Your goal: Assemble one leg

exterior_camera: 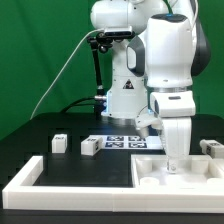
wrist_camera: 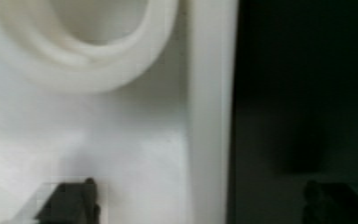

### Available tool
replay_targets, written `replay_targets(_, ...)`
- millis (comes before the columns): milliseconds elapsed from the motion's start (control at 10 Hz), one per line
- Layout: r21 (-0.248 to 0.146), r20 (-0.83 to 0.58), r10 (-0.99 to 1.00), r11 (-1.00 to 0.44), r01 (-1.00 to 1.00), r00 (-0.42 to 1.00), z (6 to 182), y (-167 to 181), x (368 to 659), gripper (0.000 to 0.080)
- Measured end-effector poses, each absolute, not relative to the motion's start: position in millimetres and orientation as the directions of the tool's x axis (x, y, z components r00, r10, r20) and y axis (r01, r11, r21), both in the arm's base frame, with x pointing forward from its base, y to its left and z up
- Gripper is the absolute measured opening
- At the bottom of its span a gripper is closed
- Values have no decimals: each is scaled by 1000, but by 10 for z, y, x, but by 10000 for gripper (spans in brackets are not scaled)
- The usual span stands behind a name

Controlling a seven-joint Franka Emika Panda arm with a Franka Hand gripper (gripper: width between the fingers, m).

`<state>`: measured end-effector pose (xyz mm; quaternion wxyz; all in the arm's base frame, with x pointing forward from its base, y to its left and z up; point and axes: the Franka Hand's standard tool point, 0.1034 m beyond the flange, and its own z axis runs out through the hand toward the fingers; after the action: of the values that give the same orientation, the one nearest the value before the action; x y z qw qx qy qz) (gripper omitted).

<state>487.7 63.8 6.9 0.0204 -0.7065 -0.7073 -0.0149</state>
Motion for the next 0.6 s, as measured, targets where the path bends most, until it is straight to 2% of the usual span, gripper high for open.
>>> replay_targets(100,-8,50,999,1,1000,-1,69,638,4877,635)
replay_targets(500,-8,50,999,1,1000,-1,71,638,4878,649)
replay_targets(600,-1,47,998,-33,999,33,138,654,4870,649)
